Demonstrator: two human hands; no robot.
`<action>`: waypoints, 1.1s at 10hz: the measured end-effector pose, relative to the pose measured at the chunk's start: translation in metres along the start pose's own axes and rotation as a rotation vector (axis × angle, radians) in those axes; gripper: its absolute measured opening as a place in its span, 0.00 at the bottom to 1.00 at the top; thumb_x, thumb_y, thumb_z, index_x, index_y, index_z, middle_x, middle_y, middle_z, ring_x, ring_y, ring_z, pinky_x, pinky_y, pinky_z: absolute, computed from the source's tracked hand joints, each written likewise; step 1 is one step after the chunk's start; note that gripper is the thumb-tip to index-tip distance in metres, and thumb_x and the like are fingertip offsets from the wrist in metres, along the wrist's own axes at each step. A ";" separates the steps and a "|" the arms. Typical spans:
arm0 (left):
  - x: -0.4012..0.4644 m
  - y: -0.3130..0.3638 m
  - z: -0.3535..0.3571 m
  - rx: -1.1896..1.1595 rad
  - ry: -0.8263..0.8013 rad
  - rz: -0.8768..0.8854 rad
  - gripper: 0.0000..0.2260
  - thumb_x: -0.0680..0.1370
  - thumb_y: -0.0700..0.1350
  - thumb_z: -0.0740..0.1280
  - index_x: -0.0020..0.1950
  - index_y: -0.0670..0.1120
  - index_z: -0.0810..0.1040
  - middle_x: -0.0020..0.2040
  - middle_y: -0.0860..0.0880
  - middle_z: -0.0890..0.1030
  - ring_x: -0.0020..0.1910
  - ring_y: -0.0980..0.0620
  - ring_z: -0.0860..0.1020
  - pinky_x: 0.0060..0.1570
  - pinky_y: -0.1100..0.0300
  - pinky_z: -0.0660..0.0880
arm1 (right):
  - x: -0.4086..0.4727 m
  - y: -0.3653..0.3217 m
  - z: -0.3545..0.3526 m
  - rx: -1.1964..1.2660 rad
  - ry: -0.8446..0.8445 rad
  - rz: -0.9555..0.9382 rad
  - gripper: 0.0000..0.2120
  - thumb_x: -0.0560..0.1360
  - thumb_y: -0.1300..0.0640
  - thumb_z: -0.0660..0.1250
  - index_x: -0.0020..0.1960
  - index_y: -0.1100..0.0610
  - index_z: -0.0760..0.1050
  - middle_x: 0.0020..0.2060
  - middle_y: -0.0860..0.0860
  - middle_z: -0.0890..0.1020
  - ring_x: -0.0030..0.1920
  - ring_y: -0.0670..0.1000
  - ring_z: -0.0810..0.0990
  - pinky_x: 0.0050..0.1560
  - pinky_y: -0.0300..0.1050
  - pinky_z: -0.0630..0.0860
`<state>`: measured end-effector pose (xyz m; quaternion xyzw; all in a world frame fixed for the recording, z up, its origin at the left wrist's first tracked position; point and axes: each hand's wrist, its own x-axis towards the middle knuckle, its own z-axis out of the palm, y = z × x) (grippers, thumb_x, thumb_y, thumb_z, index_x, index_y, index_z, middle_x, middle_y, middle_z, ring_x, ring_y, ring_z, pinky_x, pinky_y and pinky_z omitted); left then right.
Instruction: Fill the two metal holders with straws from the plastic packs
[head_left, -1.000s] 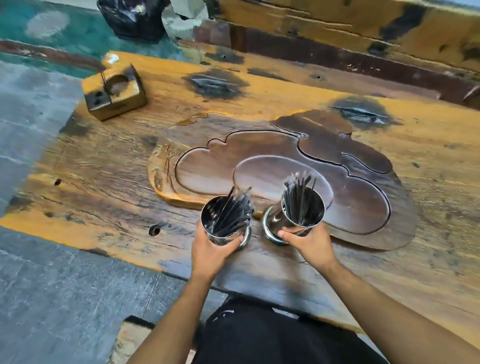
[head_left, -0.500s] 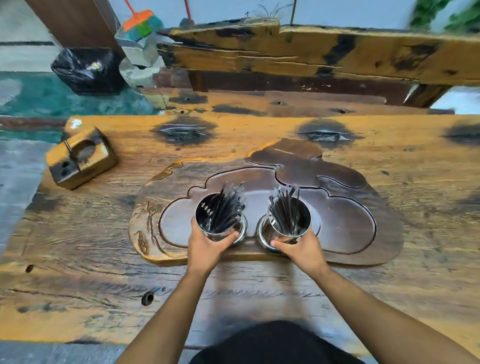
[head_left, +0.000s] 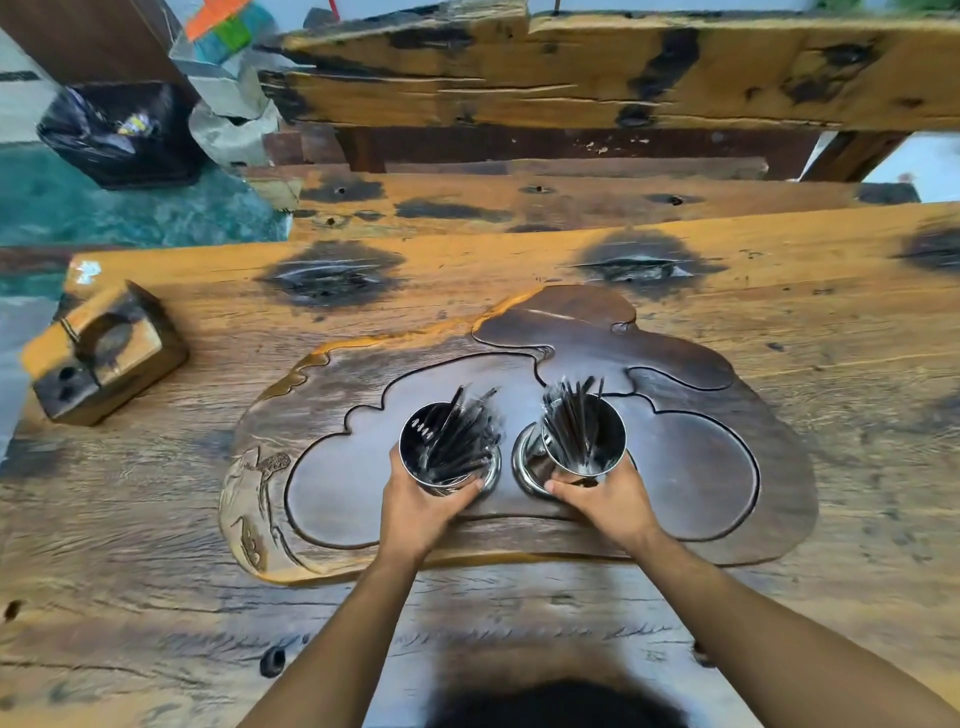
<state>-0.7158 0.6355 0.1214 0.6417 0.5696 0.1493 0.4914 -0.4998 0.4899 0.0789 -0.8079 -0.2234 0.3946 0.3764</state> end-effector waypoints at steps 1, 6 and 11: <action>0.010 -0.004 0.002 0.020 0.001 -0.005 0.46 0.60 0.55 0.85 0.72 0.49 0.65 0.58 0.53 0.81 0.58 0.54 0.80 0.62 0.59 0.76 | 0.004 0.003 0.004 -0.034 0.012 -0.002 0.39 0.56 0.42 0.85 0.63 0.48 0.75 0.50 0.43 0.87 0.50 0.40 0.86 0.61 0.46 0.81; 0.011 -0.020 0.011 0.144 -0.059 0.057 0.48 0.60 0.54 0.84 0.74 0.53 0.63 0.63 0.54 0.80 0.61 0.56 0.78 0.61 0.62 0.74 | -0.002 0.018 -0.019 -0.117 0.049 -0.003 0.44 0.57 0.47 0.86 0.69 0.50 0.72 0.58 0.44 0.82 0.59 0.44 0.81 0.60 0.34 0.73; 0.002 -0.061 0.016 0.131 -0.082 -0.011 0.46 0.61 0.60 0.83 0.74 0.54 0.66 0.66 0.51 0.74 0.66 0.51 0.76 0.70 0.53 0.73 | -0.019 0.049 -0.015 -0.319 0.041 0.128 0.26 0.73 0.54 0.74 0.68 0.58 0.73 0.60 0.53 0.72 0.59 0.55 0.79 0.67 0.47 0.74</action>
